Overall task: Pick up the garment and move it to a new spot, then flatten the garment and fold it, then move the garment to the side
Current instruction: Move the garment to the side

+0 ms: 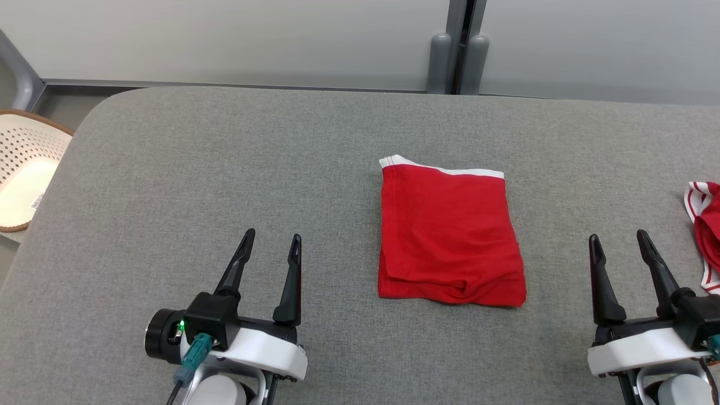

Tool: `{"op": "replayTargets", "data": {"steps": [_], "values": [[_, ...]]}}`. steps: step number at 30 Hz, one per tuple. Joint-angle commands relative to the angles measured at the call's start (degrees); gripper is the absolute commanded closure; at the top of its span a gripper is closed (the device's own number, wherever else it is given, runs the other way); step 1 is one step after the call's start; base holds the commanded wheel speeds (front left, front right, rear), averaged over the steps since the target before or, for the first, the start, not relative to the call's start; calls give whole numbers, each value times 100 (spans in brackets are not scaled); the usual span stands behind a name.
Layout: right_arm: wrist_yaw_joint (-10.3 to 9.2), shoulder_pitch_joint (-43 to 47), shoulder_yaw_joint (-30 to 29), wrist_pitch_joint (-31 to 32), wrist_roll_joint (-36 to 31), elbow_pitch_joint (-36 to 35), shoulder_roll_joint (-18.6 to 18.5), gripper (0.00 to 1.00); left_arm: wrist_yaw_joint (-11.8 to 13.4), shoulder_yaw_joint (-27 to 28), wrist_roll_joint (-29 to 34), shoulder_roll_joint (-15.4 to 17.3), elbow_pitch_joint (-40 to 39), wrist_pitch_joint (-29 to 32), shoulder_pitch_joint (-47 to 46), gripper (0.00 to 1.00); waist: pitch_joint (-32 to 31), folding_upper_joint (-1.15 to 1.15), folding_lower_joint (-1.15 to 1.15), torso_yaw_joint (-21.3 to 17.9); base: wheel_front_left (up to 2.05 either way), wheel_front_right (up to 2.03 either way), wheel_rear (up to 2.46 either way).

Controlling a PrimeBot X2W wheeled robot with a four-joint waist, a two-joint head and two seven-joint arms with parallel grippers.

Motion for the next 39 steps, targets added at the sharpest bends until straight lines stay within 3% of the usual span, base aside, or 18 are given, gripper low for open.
{"op": "replayTargets", "data": {"steps": [1, 12, 20, 27, 35, 36, 37, 39], "values": [[-3, -30, -18, -30, 16, 23, 1, 0, 6, -4, 10, 22, 11, -8, 40, 0, -2, 0, 0, 7, 0, 0, 0], [-3, -175, 85, -30, 65, 161, 60, 0, -9, -129, -35, 22, 15, -8, -59, 0, 136, 0, 0, 133, 0, 0, 0], [-3, -669, 560, 418, 367, 920, 24, 0, 94, -307, -130, 22, -19, -8, -167, 0, 481, 0, 0, 418, 0, 0, 0], [-3, -1123, 453, 801, 968, 1421, 149, 0, 131, -397, -172, 21, -44, -8, -294, 0, 702, 0, 0, 628, 0, 0, 0], [-3, -1422, 730, 938, 736, 2000, -18, 0, 159, -569, -146, 22, -26, -9, -359, 0, 800, 0, 0, 718, 0, 0, 0], [-3, -1448, 749, 912, 698, 2071, -30, 67, 160, -577, -129, 22, -26, -9, -371, 0, 798, 0, 0, 713, 0, 0, 0], [-3, -1483, 751, 850, 653, 2125, -45, 100, 163, -578, -116, 22, -25, -9, -384, 0, 792, 0, 0, 697, 0, 0, 0], [-3, -1545, 805, 729, 533, 2192, -92, 100, 145, -573, -76, 20, -18, -9, -400, 0, 765, 0, 0, 634, 0, 0, 0]]}}
